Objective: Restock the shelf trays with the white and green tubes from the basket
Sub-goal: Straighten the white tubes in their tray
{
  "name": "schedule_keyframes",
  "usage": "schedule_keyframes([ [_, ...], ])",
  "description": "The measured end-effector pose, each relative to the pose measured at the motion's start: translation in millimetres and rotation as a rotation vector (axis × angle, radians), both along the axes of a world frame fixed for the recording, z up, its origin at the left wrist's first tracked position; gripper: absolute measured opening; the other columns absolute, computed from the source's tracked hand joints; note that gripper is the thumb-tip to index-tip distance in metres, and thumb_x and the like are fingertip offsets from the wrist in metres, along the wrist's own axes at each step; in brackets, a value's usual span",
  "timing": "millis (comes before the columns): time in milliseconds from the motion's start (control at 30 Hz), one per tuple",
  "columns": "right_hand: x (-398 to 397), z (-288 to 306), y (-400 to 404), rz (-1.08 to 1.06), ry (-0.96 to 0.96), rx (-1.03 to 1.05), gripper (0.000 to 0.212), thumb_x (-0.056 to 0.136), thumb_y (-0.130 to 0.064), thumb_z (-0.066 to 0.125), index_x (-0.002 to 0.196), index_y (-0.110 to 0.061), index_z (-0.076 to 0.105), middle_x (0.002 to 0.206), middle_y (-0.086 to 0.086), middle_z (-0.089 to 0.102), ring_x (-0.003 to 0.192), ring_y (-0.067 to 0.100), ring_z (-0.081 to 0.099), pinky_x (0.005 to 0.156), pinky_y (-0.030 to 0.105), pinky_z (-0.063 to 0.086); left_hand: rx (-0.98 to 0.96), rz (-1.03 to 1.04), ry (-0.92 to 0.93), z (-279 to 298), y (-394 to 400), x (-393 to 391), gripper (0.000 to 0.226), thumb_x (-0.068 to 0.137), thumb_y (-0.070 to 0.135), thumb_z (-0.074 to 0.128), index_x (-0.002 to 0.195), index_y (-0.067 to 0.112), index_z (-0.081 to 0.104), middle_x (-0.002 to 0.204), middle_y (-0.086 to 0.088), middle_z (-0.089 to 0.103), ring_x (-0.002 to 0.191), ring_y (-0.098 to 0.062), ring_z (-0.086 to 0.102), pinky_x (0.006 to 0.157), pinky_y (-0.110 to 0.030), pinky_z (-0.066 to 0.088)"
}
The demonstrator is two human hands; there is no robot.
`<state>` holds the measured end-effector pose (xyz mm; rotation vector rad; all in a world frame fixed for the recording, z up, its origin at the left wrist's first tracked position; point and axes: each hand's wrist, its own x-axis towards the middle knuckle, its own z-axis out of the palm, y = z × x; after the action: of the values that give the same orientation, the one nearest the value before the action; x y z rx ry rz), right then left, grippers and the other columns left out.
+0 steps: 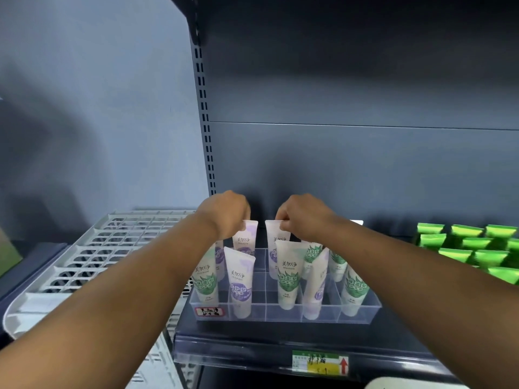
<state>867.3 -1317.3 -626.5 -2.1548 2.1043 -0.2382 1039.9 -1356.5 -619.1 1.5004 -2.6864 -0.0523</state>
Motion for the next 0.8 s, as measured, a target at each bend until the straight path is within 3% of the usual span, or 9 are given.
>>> schedule_keyframes([
  [200,2,1,1,-0.005,-0.010,-0.015,0.019,0.088,-0.017,0.060,0.101,-0.019,0.074,0.100,0.004,0.072,0.088,0.023,0.066,0.077,0.032,0.054,-0.003,0.002,0.020,-1,1,-3,0.018,0.090,0.015,0.059,0.104,0.015,0.070,0.102,-0.006,0.070,0.088,-0.023,0.062,0.080,-0.030,0.049],
  [467,3,0,3,-0.025,-0.008,0.016,0.017,0.089,-0.019,0.060,0.101,-0.017,0.073,0.100,0.005,0.071,0.087,0.023,0.065,0.070,0.029,0.049,0.052,-0.005,0.070,-4,-5,4,0.020,0.088,0.017,0.062,0.105,0.018,0.072,0.106,-0.002,0.072,0.096,-0.023,0.065,0.089,-0.036,0.053],
  [667,5,1,4,-0.013,0.030,0.017,0.018,0.089,-0.023,0.058,0.099,-0.011,0.066,0.100,0.009,0.068,0.093,0.029,0.063,0.070,0.032,0.047,0.067,-0.014,0.149,7,0,18,0.037,0.091,0.018,0.062,0.127,0.013,0.061,0.126,-0.004,0.064,0.117,-0.021,0.059,0.103,-0.032,0.043],
  [800,17,7,8,0.033,0.011,-0.038,0.026,0.091,-0.029,0.058,0.114,-0.016,0.062,0.114,0.004,0.065,0.103,0.027,0.059,0.083,0.033,0.048,0.060,0.014,0.182,16,3,39,0.041,0.090,0.017,0.062,0.131,0.012,0.057,0.131,-0.004,0.062,0.120,-0.018,0.058,0.102,-0.025,0.039],
])
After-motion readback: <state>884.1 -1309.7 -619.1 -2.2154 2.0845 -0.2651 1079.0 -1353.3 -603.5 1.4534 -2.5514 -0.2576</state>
